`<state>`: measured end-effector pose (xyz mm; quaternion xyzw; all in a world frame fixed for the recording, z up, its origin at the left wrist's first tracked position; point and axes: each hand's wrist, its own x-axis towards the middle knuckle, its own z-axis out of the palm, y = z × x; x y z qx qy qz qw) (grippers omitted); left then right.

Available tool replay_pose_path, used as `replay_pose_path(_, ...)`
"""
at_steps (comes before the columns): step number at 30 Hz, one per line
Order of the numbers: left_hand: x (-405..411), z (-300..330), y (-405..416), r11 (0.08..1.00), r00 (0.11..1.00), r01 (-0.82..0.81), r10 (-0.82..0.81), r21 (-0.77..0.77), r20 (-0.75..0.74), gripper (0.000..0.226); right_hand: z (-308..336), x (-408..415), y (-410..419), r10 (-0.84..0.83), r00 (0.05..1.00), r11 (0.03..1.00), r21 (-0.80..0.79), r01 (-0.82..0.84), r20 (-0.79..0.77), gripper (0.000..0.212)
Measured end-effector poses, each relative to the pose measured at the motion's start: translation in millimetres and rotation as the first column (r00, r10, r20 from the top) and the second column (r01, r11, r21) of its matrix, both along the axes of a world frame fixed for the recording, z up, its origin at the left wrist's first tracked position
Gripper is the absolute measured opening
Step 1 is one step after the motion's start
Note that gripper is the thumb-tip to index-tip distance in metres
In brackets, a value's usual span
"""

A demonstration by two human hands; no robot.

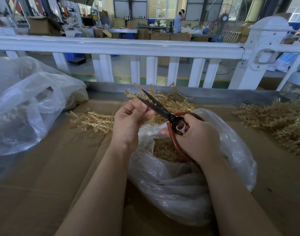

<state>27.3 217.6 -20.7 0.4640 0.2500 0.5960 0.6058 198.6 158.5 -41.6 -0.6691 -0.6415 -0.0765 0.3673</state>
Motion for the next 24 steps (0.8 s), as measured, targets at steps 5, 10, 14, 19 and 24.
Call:
replay_pose_path(5, -0.3, 0.6, -0.1, 1.000, 1.000, 0.013, -0.013, -0.004, 0.015, 0.014, -0.9, 0.8, 0.6, 0.003, 1.000, 1.000, 0.005, -0.003, 0.007, 0.080)
replay_pose_path(10, -1.3, 0.1, 0.1, 1.000, 0.999, 0.021, -0.021, 0.011, 0.026, 0.016, -0.6, 0.2, 0.9, 0.026, 0.999, 1.000, -0.001, -0.026, -0.020, 0.077)
replay_pose_path(14, -1.6, -0.3, 0.4, 1.000, 0.999, 0.019, -0.019, 0.017, 0.028, 0.016, -0.5, 0.4, 1.9, 0.025, 0.999, 1.000, -0.010, -0.025, -0.027, 0.079)
replay_pose_path(19, -1.0, -0.4, 0.4, 1.000, 0.999, 0.014, -0.014, 0.008, 0.039, 0.010, -1.8, 0.6, 2.3, 0.030, 0.999, 1.000, 0.002, -0.030, -0.032, 0.088)
replay_pose_path(24, -0.3, -2.2, 2.1, 1.000, 1.000, -0.002, 0.002, 0.013, 0.031, 0.008, -0.1, 0.1, 1.1, -0.009, 1.000, 1.000, 0.010, 0.009, -0.007, 0.084)
